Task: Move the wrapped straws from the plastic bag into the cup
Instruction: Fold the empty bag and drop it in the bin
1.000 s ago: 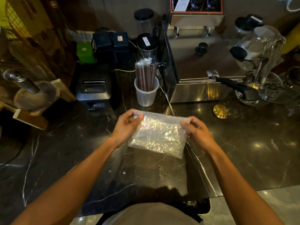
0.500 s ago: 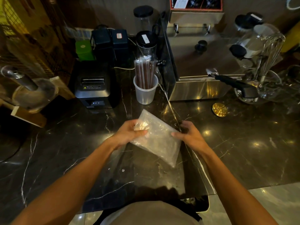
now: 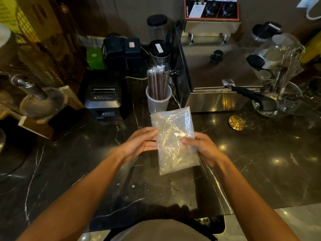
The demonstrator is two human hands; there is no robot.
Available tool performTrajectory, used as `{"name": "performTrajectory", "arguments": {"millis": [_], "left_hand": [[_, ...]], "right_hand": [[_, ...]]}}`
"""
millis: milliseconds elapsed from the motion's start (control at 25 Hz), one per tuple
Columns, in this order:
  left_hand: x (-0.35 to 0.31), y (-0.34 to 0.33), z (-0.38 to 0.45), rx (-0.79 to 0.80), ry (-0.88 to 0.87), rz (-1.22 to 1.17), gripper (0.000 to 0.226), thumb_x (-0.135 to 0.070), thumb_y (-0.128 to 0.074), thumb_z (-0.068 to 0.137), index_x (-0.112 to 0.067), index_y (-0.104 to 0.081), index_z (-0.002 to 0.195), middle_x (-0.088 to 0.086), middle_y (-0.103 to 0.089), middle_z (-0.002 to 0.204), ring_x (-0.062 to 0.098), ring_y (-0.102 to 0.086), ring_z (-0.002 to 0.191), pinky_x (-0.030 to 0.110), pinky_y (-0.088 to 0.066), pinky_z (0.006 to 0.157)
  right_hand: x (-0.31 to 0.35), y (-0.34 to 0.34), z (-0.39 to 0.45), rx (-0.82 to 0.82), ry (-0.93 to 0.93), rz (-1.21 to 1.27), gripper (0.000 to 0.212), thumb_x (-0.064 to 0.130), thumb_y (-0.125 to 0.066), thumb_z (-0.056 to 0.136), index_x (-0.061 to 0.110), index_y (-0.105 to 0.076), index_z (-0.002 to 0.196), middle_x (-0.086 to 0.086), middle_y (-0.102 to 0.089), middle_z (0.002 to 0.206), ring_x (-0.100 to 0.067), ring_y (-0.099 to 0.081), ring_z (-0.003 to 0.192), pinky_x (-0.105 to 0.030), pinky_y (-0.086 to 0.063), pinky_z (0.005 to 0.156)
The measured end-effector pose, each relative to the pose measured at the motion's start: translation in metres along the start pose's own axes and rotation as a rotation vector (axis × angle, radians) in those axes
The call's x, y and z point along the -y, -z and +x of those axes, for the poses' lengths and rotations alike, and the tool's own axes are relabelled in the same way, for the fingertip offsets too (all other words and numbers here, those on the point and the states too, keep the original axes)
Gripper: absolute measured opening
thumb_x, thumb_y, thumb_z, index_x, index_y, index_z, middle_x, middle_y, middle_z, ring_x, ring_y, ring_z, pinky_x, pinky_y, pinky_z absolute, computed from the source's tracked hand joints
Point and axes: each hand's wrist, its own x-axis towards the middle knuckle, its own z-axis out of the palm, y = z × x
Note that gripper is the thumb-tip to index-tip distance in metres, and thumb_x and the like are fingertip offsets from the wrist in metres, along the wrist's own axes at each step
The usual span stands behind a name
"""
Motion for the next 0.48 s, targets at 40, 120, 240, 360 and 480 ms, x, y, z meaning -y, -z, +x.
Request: {"name": "performTrajectory", "arguments": {"millis": [40,120,240,360,480], "left_hand": [[0.006,-0.003,-0.001,0.020,0.022,0.003,0.057,-0.037,-0.072,0.094,-0.008,-0.058,0.141,0.022,-0.068,0.135,0.040,-0.066,0.125,0.056,-0.047,0.112],[0.012,-0.010,-0.002,0.038,0.052,0.040,0.061,-0.037,-0.077,0.088,-0.009,-0.060,0.139,0.017,-0.070,0.134,0.036,-0.068,0.124,0.054,-0.049,0.110],[0.013,-0.014,-0.003,-0.070,0.020,0.103,0.051,-0.026,-0.080,0.087,-0.008,-0.065,0.132,0.013,-0.075,0.127,0.031,-0.072,0.118,0.054,-0.054,0.105],[0.005,-0.012,-0.004,-0.175,-0.018,0.121,0.039,-0.019,-0.075,0.092,-0.007,-0.068,0.129,0.013,-0.077,0.122,0.030,-0.075,0.112,0.047,-0.061,0.096],[0.001,-0.012,-0.006,-0.143,-0.017,0.146,0.037,-0.024,-0.069,0.096,-0.010,-0.067,0.131,0.012,-0.077,0.123,0.029,-0.075,0.112,0.044,-0.062,0.093]], "right_hand": [[-0.002,-0.004,0.000,-0.024,0.009,0.022,0.036,0.018,-0.081,0.088,0.001,-0.072,0.118,-0.019,-0.078,0.117,-0.036,-0.077,0.104,-0.044,-0.065,0.082],[-0.005,-0.013,0.001,-0.036,0.014,0.053,0.032,0.016,-0.080,0.089,0.003,-0.073,0.117,-0.018,-0.078,0.116,-0.036,-0.077,0.103,-0.045,-0.065,0.082],[-0.005,-0.018,0.002,-0.039,-0.026,0.041,0.037,0.023,-0.082,0.086,0.006,-0.074,0.118,-0.014,-0.079,0.116,-0.033,-0.077,0.105,-0.047,-0.062,0.088],[-0.006,-0.016,0.002,-0.046,-0.034,-0.055,0.033,0.029,-0.078,0.090,0.007,-0.077,0.114,-0.011,-0.081,0.113,-0.028,-0.078,0.106,-0.045,-0.059,0.094],[-0.007,-0.015,0.002,-0.060,-0.019,-0.045,0.029,0.027,-0.078,0.090,0.005,-0.078,0.110,-0.010,-0.081,0.112,-0.028,-0.077,0.106,-0.045,-0.060,0.094]]}}
